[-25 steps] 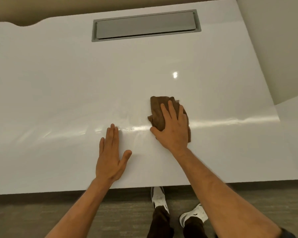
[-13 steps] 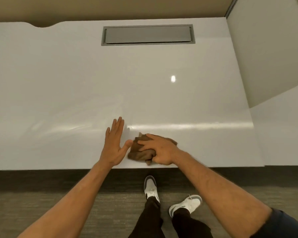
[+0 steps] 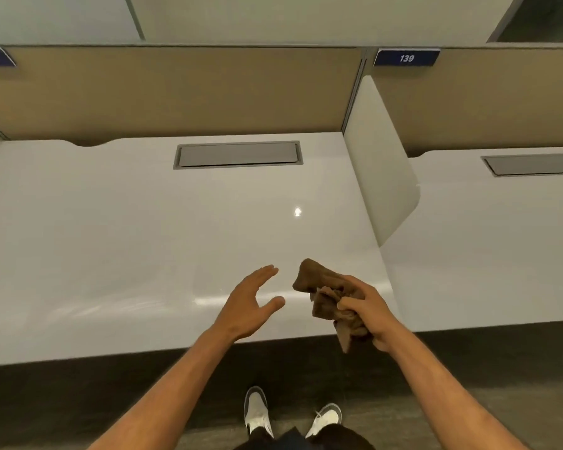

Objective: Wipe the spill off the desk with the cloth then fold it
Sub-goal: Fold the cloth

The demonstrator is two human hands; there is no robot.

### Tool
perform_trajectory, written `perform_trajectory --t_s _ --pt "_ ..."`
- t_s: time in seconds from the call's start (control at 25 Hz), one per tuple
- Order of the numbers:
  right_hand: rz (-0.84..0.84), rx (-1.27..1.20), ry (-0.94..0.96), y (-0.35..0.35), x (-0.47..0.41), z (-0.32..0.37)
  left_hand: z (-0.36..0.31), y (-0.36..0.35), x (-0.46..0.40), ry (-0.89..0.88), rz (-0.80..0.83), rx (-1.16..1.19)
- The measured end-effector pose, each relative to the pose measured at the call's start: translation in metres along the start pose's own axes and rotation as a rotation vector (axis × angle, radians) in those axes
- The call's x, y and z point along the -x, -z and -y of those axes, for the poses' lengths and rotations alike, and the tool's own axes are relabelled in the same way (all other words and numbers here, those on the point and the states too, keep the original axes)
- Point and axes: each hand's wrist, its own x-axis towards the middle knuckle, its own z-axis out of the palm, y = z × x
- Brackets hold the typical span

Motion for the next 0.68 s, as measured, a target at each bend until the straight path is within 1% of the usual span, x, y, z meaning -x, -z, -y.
perform_trajectory --t_s 0.16,0.24,0.32,0.48,0.52,0.6,0.68 --pt "0.003 -0.059 0.196 0.007 0.016 0.050 -0.078 -0.003 -0.006 -0.029 -0.073 0.192" --pt "0.015 -0.038 0.274 0.009 0.019 0.074 -0.105 0.003 -0.008 -0.047 -0.108 0.313" --pt "0.012 -0.003 0.353 0.007 0.019 0.094 -0.122 0.012 -0.010 -0.016 -0.131 0.442" --pt "0.044 0.010 0.457 -0.012 0.009 0.120 -0.135 0.025 -0.014 0.081 -0.095 0.923" --pt "0.045 0.014 0.465 -0.019 0.004 0.125 -0.135 0.028 -0.017 0.093 -0.126 0.993" --pt "0.018 0.013 0.480 -0.031 -0.006 0.133 -0.136 0.035 -0.027 0.125 -0.253 1.005" --pt "-0.043 0.012 0.481 -0.036 -0.020 0.143 -0.133 0.048 -0.040 0.137 -0.324 0.968"
